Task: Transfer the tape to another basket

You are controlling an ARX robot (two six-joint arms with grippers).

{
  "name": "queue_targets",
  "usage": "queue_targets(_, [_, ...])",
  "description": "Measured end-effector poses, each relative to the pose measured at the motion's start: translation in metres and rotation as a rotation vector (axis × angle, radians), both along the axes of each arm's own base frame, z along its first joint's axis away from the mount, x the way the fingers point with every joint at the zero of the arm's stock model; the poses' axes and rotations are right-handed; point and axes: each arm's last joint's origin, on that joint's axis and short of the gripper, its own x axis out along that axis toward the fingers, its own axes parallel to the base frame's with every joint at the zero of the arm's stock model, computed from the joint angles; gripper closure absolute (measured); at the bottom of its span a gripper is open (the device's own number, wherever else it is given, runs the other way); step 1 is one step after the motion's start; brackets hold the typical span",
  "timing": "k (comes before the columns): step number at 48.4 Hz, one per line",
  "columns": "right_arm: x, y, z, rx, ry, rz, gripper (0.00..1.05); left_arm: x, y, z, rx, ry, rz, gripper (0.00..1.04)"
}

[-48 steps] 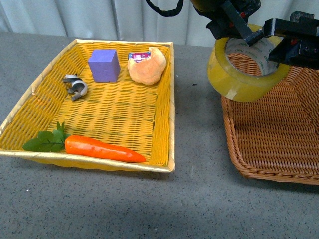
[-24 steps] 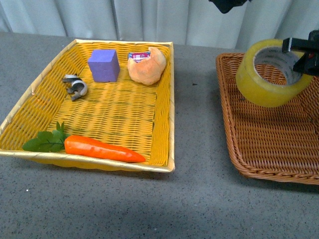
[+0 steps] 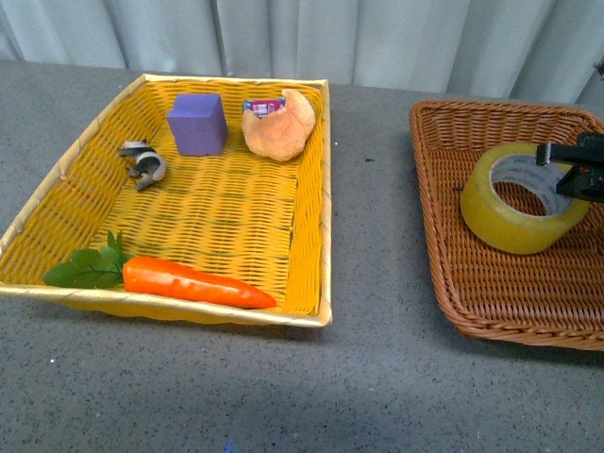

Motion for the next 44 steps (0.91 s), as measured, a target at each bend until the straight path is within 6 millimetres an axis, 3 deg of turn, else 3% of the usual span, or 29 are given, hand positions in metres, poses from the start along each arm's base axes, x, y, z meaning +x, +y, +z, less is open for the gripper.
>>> queue_targets(10, [0.001, 0.004, -0.006, 0.005, 0.006, 0.021, 0.88, -0.010, 0.012, 0.000, -0.105, -0.027, 0.081, 0.06])
queue_targets(18, [0.002, 0.002, 0.002, 0.005, -0.066, 0.020, 0.63, -0.017, 0.022, 0.000, -0.153, -0.068, 0.154, 0.06])
queue_targets(26, [-0.017, -0.002, 0.032, -0.050, -0.233, 0.013, 0.28, -0.043, 0.037, 0.010, -0.234, -0.183, 0.290, 0.06])
queue_targets(31, [-0.022, -0.001, 0.042, -0.064, -0.278, 0.029, 0.08, -0.065, 0.049, 0.010, -0.349, -0.302, 0.000, 0.26])
queue_targets(34, [-0.028, 0.002, 0.031, -0.100, -0.516, 0.016, 0.20, -0.088, 0.056, 0.003, -0.368, -0.327, -0.080, 0.40])
queue_targets(37, [-0.052, 0.006, 0.024, -0.115, -0.672, 0.013, 0.32, -0.109, 0.062, -0.004, -0.368, -0.326, -0.080, 0.52])
queue_targets(44, [-0.082, 0.009, 0.048, -0.121, -0.883, 0.013, 0.56, -0.141, 0.071, -0.017, -0.368, -0.310, -0.082, 0.76])
